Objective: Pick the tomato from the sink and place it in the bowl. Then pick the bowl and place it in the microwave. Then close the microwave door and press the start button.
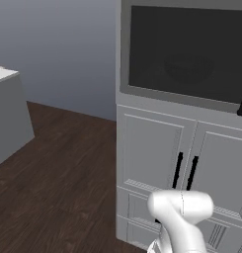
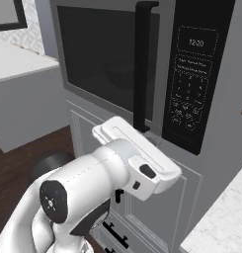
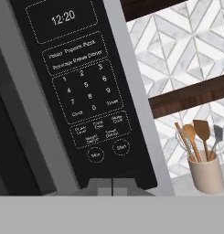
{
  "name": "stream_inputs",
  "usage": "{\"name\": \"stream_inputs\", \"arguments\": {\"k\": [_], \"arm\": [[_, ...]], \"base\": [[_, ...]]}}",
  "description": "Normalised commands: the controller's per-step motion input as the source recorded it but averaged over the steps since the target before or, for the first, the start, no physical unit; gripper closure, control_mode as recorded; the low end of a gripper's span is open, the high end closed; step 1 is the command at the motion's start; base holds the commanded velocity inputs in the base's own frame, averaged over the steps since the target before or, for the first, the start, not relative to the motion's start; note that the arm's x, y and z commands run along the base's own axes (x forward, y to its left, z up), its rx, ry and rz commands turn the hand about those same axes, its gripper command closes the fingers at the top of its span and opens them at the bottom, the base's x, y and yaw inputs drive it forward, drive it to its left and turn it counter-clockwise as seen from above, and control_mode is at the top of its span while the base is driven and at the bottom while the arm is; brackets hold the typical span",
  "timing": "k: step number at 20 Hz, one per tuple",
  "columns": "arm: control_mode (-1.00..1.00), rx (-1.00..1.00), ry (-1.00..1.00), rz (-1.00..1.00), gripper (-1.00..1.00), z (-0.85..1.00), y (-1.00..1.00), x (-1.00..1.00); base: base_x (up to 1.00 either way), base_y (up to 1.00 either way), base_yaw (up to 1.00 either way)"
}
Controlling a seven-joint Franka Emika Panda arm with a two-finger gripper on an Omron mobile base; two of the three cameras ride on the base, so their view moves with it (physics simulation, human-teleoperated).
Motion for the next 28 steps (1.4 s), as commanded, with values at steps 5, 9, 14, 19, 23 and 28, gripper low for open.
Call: {"name": "stream_inputs", "arguments": {"k": [5,9,14,19,23,28], "arm": [[-1.0,0.0,0.07,0.0,1.0,-0.01,-0.24,0.36],[-1.0,0.0,0.0,0.0,1.0,0.0,-0.15,0.27],[-1.0,0.0,0.02,0.03,1.0,-0.03,-0.29,0.24],[-1.0,0.0,0.03,0.03,1.0,-0.08,-0.32,0.16],[-1.0,0.0,0.01,0.02,1.0,-0.14,-0.07,0.22],[-1.0,0.0,0.01,0.03,1.0,-0.09,-0.19,0.19]], "base": [[0.0,0.0,0.0],[0.0,0.0,0.0],[0.0,0.0,0.0],[0.0,0.0,0.0],[0.0,0.0,0.0],[0.0,0.0,0.0]]}}
